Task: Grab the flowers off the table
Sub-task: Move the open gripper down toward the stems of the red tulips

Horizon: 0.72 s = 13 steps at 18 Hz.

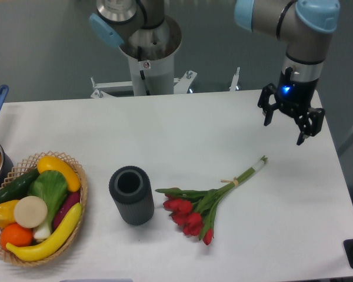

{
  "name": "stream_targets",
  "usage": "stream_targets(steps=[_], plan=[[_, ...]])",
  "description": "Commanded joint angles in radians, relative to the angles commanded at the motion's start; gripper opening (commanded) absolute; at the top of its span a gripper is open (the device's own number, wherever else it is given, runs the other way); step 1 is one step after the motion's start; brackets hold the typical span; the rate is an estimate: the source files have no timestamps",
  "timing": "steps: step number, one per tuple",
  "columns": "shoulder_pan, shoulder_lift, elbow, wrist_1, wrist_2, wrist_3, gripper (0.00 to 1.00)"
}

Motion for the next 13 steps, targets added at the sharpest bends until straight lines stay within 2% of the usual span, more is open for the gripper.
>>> stream_targets(steps=[2, 5, 13], plan=[[-0.008, -0.018, -0.006, 0.015, 0.000, -0.028, 1.00], [-0.052, -0.049, -0.020, 0.089, 0.000, -0.036, 1.00], [-0.140, -0.147, -0.031, 0.094, 0.005, -0.077, 1.00]])
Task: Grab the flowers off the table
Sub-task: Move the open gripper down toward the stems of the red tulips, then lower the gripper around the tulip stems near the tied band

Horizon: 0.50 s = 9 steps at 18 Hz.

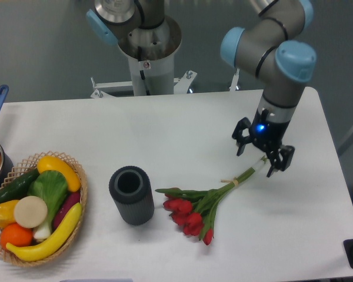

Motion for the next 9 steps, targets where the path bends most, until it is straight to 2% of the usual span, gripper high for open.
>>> stream_targets(steps=[9], plan=[[-0.026, -0.058, -0.018, 0.006, -0.002, -0.009, 1.00]])
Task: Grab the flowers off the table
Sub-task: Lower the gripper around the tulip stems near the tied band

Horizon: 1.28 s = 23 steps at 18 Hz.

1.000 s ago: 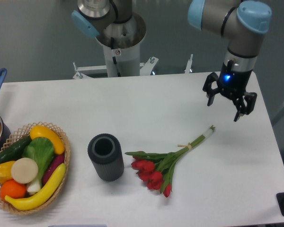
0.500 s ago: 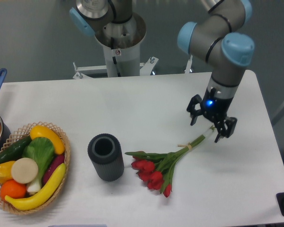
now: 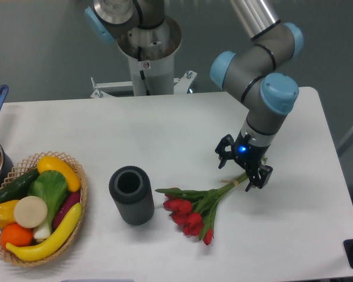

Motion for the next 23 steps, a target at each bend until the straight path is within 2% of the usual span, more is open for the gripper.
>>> stream_targets(steps=[9, 23], plan=[[-0.029, -0.072, 0.000, 0.058, 0.002, -0.041, 1.00], [-0.041, -0.101, 0.002, 0.071, 0.003, -0.044, 1.00]])
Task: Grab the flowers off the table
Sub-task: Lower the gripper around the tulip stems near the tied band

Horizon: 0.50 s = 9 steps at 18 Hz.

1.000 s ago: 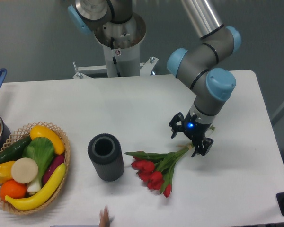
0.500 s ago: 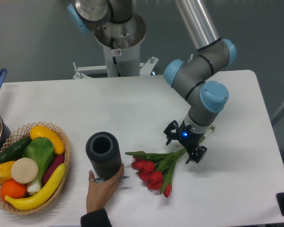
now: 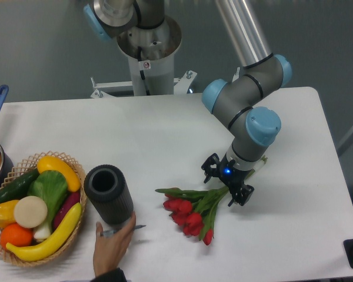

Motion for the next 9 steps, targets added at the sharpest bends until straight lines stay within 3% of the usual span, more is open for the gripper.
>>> stream_targets(steps=[5, 9], plan=[[-0.009, 0.000, -0.003, 0.005, 0.002, -0.011, 0.85], [-0.009, 0.003, -0.002, 0.006, 0.000, -0.035, 0.67]])
